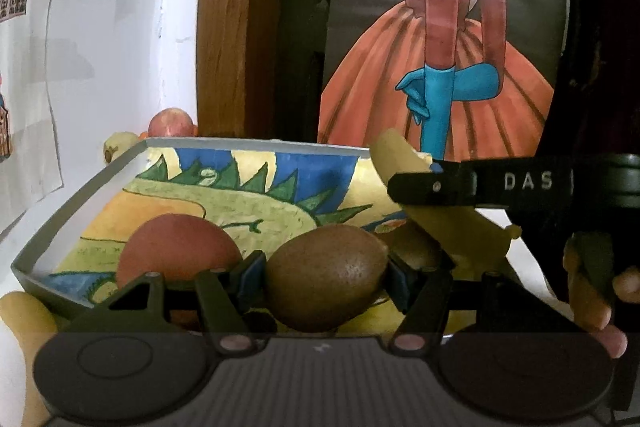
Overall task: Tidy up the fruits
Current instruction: 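Lower the kiwi into the tray and open the left tool while the right tool releases the banana there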
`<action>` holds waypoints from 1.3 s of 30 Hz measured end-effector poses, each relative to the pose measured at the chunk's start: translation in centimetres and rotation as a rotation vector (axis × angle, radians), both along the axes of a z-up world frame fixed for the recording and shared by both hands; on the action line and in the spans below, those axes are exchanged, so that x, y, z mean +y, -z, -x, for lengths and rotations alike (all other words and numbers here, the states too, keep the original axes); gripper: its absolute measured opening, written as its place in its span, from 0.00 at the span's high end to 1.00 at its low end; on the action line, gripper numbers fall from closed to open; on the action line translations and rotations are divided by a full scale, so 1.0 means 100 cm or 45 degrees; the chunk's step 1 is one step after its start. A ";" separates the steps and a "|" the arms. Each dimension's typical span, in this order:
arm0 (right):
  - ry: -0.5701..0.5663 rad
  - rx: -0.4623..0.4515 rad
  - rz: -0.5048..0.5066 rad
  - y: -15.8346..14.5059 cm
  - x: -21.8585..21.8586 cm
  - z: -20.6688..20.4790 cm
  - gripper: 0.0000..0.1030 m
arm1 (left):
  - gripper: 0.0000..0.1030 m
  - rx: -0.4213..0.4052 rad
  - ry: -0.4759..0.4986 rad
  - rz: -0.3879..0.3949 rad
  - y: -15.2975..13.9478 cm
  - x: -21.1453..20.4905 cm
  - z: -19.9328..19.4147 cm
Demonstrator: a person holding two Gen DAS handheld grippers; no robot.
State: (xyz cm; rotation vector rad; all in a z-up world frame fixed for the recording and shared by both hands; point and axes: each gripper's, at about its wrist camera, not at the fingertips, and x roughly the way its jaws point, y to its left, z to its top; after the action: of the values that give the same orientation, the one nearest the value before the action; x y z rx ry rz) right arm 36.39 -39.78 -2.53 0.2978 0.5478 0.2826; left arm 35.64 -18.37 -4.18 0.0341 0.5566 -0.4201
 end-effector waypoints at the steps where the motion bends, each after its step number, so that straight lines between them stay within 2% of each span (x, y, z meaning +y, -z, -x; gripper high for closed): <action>1: 0.004 0.001 0.000 0.000 0.000 -0.001 0.65 | 0.35 0.007 -0.003 -0.002 0.001 0.000 0.000; 6: 0.020 0.002 0.006 0.000 0.002 -0.004 0.64 | 0.35 0.036 -0.018 0.005 0.004 0.003 -0.002; 12: 0.038 -0.019 0.065 -0.007 0.006 -0.010 0.63 | 0.35 -0.028 0.012 0.005 -0.006 -0.001 0.005; 16: 0.047 -0.039 0.094 -0.012 0.007 -0.006 0.62 | 0.28 -0.044 0.011 0.005 -0.011 -0.002 0.009; 18: 0.055 -0.052 0.092 -0.016 0.005 -0.001 0.56 | 0.24 -0.053 0.002 0.010 -0.014 0.001 0.012; 23: 0.068 -0.089 0.093 -0.028 0.001 0.015 0.36 | 0.15 -0.081 -0.028 0.020 -0.024 0.011 0.025; 32: 0.043 -0.186 0.135 -0.060 0.006 0.060 0.11 | 0.01 -0.142 -0.096 0.042 -0.050 0.036 0.058; 39: -0.013 -0.324 0.159 -0.093 0.016 0.111 0.01 | 0.00 -0.198 -0.152 0.068 -0.071 0.060 0.092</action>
State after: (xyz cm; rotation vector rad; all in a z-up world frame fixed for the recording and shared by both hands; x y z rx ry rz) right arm 25.32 -38.17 6.75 0.1351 0.3146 0.2899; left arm 26.46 -12.37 2.92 -0.0174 0.3918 -0.3128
